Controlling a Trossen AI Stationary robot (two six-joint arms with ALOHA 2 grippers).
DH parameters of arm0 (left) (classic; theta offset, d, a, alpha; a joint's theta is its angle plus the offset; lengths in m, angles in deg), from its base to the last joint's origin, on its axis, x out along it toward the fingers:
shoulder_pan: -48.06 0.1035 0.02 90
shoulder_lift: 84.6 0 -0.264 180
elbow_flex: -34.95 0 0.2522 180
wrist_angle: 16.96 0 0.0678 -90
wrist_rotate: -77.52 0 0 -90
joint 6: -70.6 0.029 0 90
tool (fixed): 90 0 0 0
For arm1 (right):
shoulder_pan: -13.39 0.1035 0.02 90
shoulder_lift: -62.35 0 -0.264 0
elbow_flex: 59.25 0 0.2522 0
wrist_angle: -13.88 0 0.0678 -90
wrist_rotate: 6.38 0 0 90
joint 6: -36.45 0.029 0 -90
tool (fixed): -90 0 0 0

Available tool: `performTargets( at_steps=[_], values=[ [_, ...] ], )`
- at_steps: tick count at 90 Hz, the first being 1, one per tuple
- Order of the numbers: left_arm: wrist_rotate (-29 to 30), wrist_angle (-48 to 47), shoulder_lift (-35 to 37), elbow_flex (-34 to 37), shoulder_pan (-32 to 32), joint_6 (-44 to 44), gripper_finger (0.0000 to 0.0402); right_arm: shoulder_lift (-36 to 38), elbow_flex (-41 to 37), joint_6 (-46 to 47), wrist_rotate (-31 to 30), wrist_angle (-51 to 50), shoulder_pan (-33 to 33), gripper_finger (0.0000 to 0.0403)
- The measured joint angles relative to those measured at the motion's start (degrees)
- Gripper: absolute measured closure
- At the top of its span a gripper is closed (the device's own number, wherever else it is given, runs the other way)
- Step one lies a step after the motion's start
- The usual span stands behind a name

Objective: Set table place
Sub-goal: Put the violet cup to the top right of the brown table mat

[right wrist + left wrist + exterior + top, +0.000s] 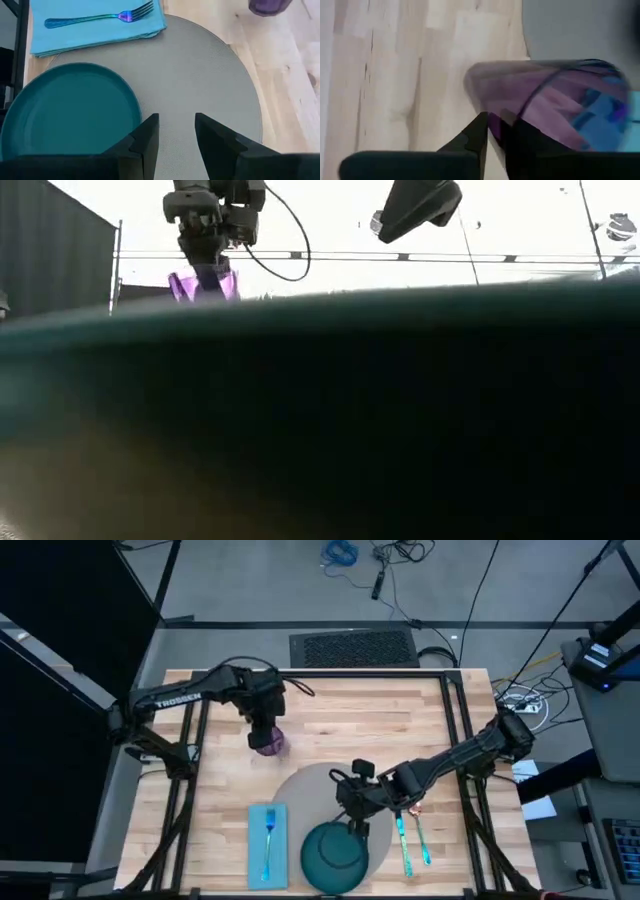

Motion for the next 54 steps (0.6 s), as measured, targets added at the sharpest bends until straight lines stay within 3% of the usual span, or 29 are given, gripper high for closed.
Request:
performTargets(
  at_steps=[54],
  values=[
    [1.97,2.62,-3.72,0.0,0.48,4.79,0.0337,-0.02,-0.02,0.98,0.22,-0.57,0.08,0.0289]
  ],
)
